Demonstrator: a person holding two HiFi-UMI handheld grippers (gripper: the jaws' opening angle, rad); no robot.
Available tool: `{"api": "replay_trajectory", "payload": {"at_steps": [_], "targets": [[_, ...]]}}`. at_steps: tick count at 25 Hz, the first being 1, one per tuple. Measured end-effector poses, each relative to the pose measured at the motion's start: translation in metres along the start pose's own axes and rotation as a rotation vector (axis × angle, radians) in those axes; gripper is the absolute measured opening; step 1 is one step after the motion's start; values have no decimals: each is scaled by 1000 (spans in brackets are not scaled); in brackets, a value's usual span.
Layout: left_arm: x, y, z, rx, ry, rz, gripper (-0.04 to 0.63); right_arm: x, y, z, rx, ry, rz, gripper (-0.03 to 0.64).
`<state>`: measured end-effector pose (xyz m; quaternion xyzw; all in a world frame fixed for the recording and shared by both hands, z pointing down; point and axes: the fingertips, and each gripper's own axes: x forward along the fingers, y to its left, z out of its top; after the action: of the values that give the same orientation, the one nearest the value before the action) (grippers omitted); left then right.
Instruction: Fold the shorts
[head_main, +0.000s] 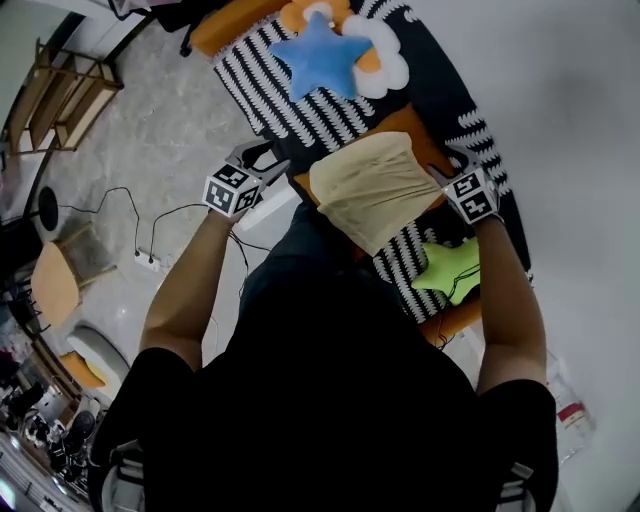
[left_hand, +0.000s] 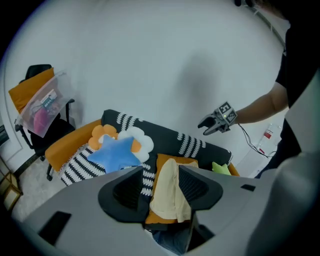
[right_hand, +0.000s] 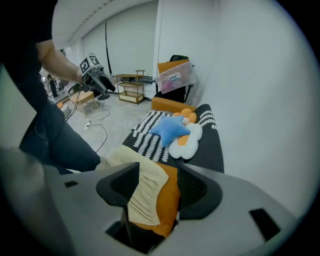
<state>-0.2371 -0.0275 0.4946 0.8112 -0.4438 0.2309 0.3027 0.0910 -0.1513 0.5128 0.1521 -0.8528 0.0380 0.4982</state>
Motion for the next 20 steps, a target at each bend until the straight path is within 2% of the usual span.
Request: {"api": "replay_trajectory", "payload": {"at_steps": [5,12,17,20], "targets": [[41,12,-24,51,79,-122,241,43,-13,-6,-16,62,43,242],[100,35,-65,52,171,-228,241,117,-15,-15,-41,140,129,240],[132,34,-99,144,236,-316,241,162,-11,-36,-122,224,204,241],[148,33,-113,166,259,-353,239,181,-14,-47,-150,274,231,240]]}}
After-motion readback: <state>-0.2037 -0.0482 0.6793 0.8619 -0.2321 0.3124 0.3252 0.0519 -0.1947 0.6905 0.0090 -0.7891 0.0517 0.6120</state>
